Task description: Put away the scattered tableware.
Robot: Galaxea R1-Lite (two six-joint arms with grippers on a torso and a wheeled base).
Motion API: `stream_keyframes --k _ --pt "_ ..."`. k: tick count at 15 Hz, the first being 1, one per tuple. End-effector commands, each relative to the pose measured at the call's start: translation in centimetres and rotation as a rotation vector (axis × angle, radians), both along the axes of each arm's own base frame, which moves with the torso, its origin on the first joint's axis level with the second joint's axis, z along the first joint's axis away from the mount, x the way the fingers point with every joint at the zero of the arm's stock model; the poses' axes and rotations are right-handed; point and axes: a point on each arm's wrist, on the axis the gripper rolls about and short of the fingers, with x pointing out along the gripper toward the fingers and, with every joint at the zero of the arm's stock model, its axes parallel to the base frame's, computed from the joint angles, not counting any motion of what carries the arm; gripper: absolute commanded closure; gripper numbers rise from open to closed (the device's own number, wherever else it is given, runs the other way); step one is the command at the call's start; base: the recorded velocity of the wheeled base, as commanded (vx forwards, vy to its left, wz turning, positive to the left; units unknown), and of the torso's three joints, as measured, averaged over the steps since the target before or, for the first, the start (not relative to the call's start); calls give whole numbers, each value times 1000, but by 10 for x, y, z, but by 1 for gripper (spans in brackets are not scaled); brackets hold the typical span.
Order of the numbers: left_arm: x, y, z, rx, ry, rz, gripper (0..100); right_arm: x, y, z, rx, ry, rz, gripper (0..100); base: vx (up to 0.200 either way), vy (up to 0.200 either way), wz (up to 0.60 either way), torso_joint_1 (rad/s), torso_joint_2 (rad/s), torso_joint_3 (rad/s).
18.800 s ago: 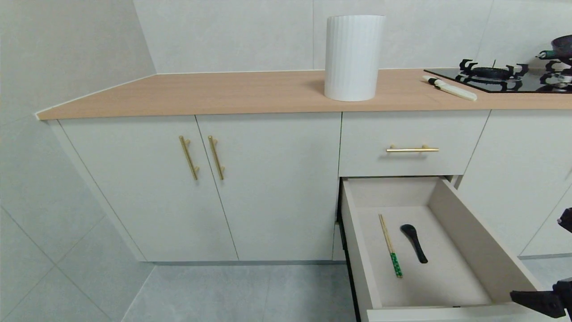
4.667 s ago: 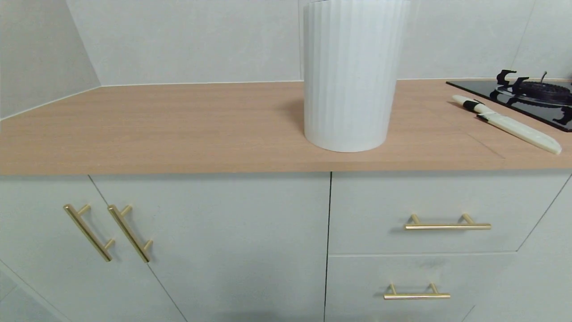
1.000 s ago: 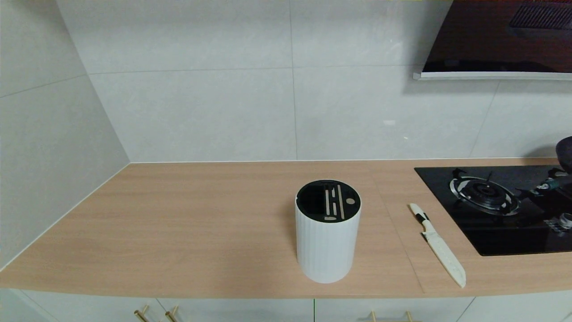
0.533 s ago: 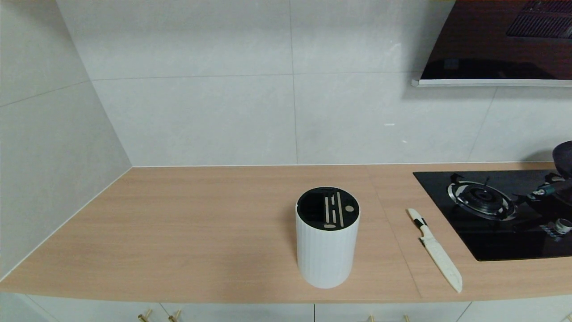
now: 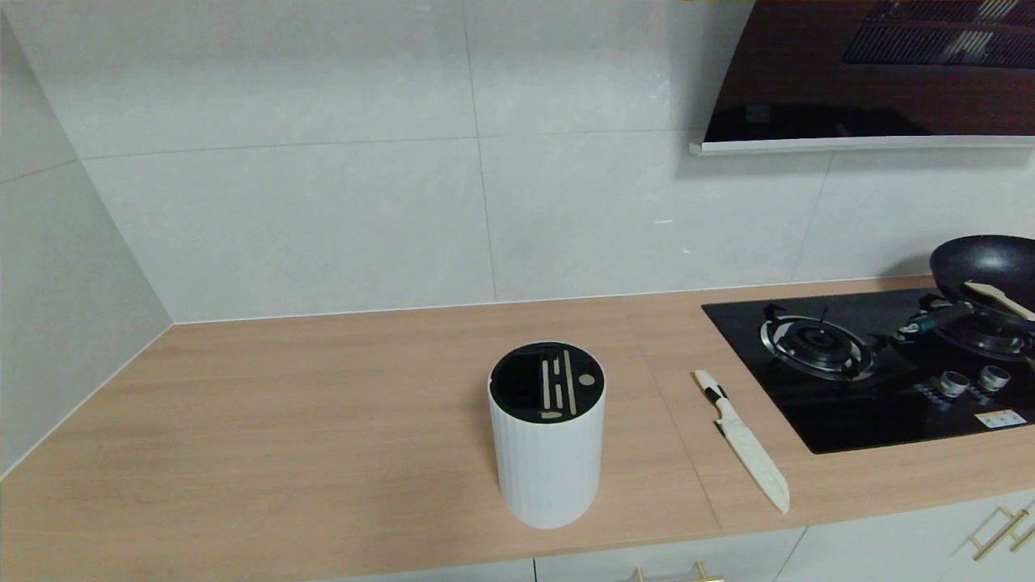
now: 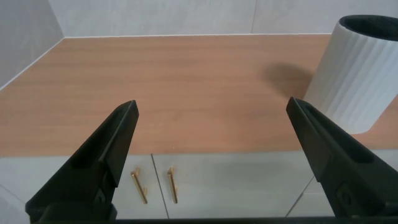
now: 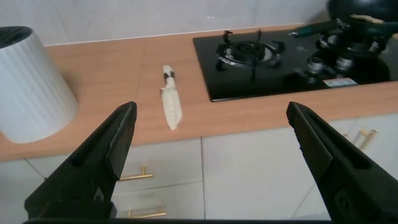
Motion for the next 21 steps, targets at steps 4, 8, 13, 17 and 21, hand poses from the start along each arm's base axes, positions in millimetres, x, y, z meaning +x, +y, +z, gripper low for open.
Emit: stream_keyframes --k 4,8,13,17,21 --pt "0 0 0 0 0 -1 0 0 0 0 -5 3 6 0 0 0 0 0 0 0" --pt "0 0 0 0 0 -1 0 0 0 0 -63 2 16 0 0 0 0 0 0 0" --pt "0 0 0 0 0 -1 0 15 3 96 -23 4 205 0 0 0 0 0 0 0" --pt "0 0 0 0 0 -1 0 107 9 140 -24 282 262 0 0 0 0 0 0 0" --pt "0 0 0 0 0 -1 0 217 18 128 -8 486 289 0 0 0 0 0 0 0"
